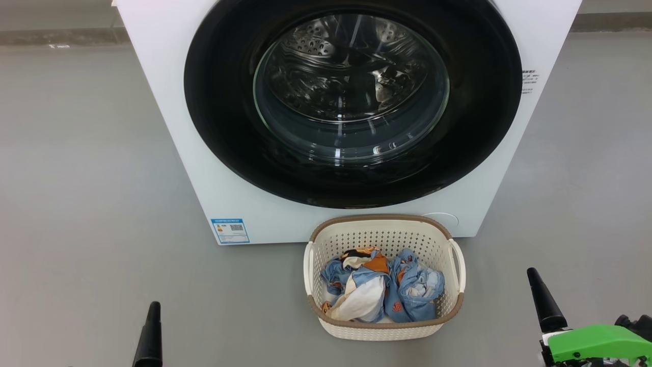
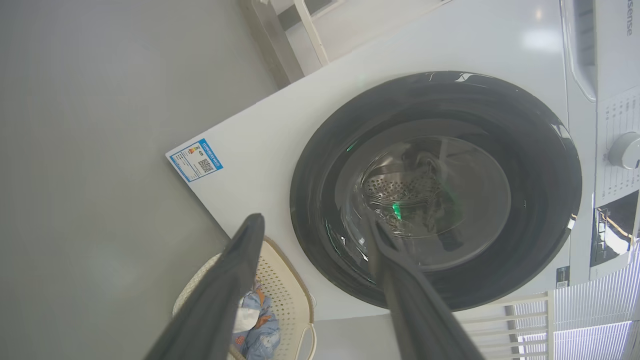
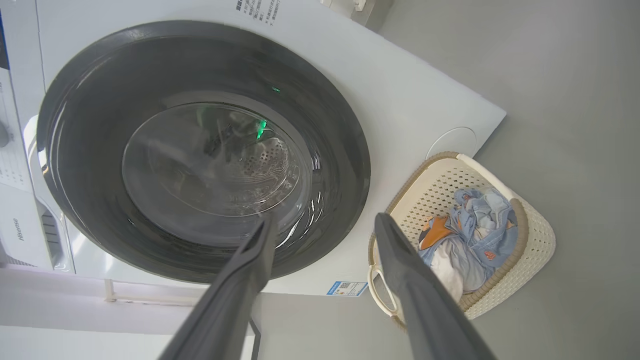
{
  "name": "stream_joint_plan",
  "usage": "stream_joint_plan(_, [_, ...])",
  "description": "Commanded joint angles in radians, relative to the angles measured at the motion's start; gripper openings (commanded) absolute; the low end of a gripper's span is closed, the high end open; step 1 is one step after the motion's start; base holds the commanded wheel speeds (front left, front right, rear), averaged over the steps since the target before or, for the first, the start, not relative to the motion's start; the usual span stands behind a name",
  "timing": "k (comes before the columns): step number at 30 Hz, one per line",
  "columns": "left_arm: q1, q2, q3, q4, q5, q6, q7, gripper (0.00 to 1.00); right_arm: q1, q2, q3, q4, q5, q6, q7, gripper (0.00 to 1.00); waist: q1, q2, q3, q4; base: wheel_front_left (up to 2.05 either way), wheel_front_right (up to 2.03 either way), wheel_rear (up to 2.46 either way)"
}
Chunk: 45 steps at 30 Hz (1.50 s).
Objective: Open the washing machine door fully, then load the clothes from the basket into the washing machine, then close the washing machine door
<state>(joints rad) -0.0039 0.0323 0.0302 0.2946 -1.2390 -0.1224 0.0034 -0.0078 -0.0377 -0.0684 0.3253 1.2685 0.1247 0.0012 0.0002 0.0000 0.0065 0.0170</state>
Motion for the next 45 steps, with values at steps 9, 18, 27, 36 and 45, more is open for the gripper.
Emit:
stream_joint_plan(9, [-0.021, 0.012, 0.008, -0.042, 0.162, -0.004, -0.037, 1.00, -0.035, -0.026, 0.025, -0.032, -0.161, 0.003, -0.035, 1.00, -0.0001, 0.0000, 0.004, 0.007, 0.00, 0.00, 0.00])
stream_joint_plan(18, [-0.024, 0.011, 0.010, -0.056, 0.298, -0.004, -0.064, 1.00, -0.038, -0.028, 0.035, -0.032, -0.266, 0.003, -0.061, 1.00, -0.0001, 0.0000, 0.012, 0.014, 0.00, 0.00, 0.00])
stream_joint_plan(27, [-0.027, 0.011, 0.008, -0.067, 0.417, -0.005, -0.090, 1.00, -0.045, -0.034, 0.048, -0.035, -0.365, 0.004, -0.088, 1.00, -0.0001, 0.0000, 0.019, 0.020, 0.00, 0.00, 0.00])
stream_joint_plan(36, [-0.025, 0.012, 0.003, -0.081, 0.537, -0.005, -0.116, 1.00, -0.045, -0.041, 0.061, -0.035, -0.461, 0.004, -0.114, 1.00, -0.0001, 0.0000, 0.018, 0.025, 0.00, 0.00, 0.00])
stream_joint_plan(45, [-0.028, 0.013, -0.006, -0.095, 0.660, -0.006, -0.146, 1.00, -0.048, -0.048, 0.078, -0.040, -0.571, 0.004, -0.144, 1.00, -0.0001, 0.0000, 0.022, 0.031, 0.00, 0.00, 0.00])
